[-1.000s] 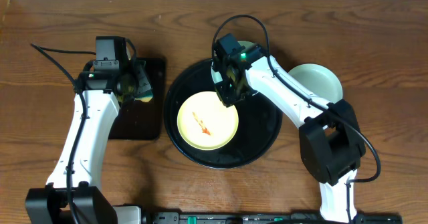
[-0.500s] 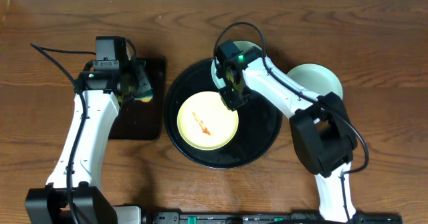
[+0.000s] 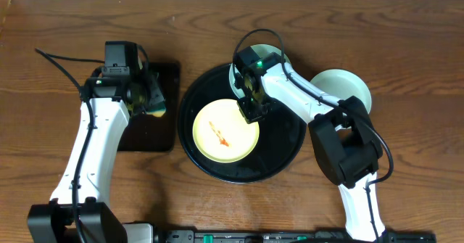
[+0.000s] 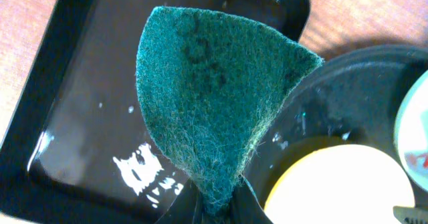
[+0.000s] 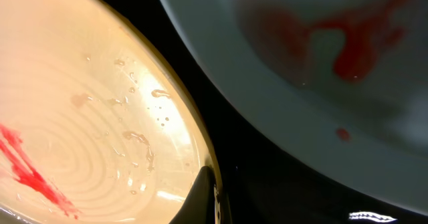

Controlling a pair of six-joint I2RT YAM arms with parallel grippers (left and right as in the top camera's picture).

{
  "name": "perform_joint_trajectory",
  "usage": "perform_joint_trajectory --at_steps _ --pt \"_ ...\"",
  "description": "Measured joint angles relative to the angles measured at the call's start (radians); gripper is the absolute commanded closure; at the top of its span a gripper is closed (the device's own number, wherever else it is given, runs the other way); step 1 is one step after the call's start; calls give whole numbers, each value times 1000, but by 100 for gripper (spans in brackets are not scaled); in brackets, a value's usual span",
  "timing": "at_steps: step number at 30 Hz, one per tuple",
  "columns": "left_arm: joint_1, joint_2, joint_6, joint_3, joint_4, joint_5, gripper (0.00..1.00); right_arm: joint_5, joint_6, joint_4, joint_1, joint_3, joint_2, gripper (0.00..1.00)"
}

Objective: Clean dirty plates on tray and stack at the side
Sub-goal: 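Bring the sponge with the left gripper onto the yellow plate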

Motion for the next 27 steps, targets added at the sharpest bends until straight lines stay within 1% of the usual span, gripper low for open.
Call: perform_joint_trajectory --at_steps 6,14,20,24,27 --pt "-35 0 -6 0 -27 0 93 0 75 -9 0 2 0 99" --pt "-170 16 -83 0 -10 -10 92 1 106 -14 1 3 0 99" --pt "-246 145 -153 0 27 -19 93 1 109 -15 1 3 0 99" --pt "-319 244 -173 0 74 -15 93 1 109 -16 1 3 0 99" --pt "-373 287 -182 0 106 -11 92 1 109 -16 1 3 0 99"
